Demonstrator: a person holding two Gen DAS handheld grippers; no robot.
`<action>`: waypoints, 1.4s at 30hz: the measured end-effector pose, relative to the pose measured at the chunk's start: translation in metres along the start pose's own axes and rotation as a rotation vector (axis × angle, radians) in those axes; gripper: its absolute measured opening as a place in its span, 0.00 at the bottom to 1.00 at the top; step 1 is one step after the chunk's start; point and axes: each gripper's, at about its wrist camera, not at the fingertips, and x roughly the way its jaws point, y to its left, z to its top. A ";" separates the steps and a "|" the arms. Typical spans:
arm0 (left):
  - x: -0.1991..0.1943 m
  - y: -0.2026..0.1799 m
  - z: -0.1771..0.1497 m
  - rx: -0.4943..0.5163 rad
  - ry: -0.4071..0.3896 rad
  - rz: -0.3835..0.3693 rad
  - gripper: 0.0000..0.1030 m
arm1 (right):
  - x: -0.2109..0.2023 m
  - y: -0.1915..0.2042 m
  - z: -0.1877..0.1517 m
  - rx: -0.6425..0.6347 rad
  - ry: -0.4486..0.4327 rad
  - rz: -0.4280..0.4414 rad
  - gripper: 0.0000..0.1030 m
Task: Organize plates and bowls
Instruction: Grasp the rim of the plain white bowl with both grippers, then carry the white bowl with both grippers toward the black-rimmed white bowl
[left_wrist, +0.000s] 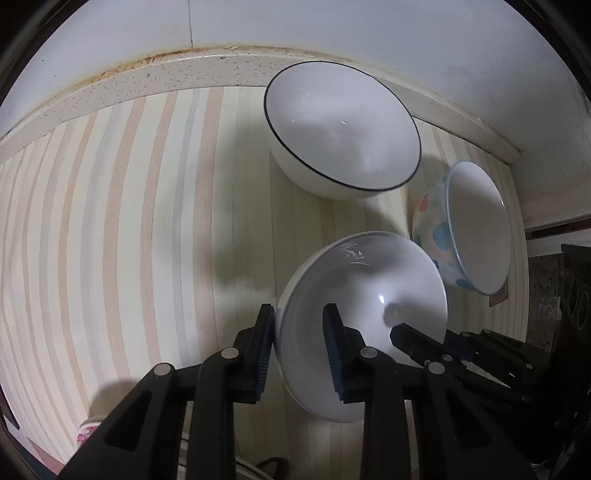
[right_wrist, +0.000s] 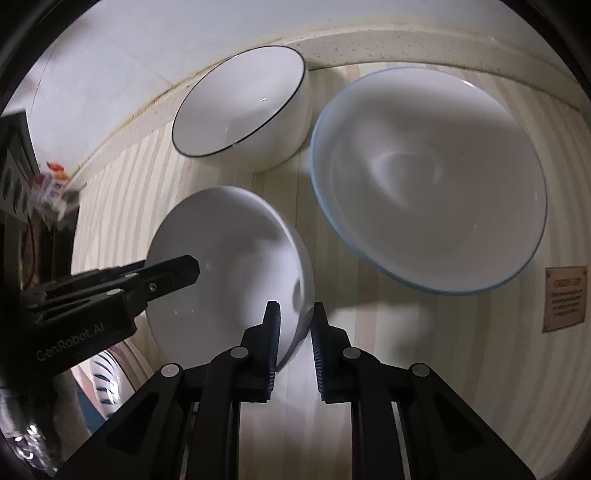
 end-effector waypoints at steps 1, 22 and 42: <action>-0.003 -0.002 -0.003 -0.001 -0.005 -0.003 0.24 | -0.001 0.000 -0.001 0.000 -0.001 0.005 0.18; -0.015 -0.060 -0.123 0.109 0.083 0.000 0.24 | -0.055 -0.013 -0.110 -0.005 0.017 0.007 0.18; -0.011 -0.090 -0.133 0.142 0.058 0.028 0.24 | -0.041 -0.042 -0.140 0.068 0.130 0.091 0.18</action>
